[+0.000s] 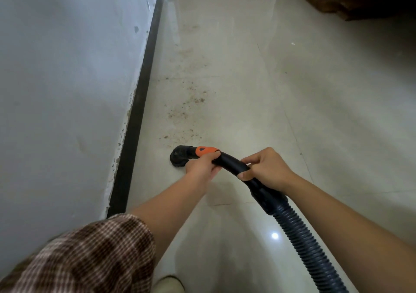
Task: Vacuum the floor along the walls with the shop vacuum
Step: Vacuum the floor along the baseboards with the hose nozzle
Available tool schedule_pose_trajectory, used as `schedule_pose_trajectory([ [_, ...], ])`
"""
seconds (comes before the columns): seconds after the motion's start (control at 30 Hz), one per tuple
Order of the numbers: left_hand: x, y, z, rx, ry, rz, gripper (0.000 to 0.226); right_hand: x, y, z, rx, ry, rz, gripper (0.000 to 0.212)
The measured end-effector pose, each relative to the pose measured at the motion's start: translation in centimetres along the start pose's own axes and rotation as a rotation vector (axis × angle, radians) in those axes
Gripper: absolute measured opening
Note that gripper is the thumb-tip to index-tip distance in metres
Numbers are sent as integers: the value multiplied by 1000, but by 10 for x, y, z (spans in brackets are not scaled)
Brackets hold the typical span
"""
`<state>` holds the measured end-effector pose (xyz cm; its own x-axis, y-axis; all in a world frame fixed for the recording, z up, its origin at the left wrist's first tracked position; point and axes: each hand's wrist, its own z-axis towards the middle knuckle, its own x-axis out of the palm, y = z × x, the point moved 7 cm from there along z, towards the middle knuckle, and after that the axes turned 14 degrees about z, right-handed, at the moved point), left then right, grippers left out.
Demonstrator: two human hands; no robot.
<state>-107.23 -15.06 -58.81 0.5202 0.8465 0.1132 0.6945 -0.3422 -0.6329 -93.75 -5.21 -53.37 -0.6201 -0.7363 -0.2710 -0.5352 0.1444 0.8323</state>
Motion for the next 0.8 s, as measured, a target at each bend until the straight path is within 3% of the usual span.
schedule_pose_trajectory([
  [0.33, -29, -27, 34, -15, -79, -99, 18, 35, 41, 47, 5, 45, -118, 20],
  [0.5, -41, -31, 50, 63, -185, -224, 18, 53, 46, 72, -73, 73, -133, 20],
  [0.8, -26, -35, 56, 179, -113, -245, 18, 45, 40, 79, -140, 2, -80, 18],
])
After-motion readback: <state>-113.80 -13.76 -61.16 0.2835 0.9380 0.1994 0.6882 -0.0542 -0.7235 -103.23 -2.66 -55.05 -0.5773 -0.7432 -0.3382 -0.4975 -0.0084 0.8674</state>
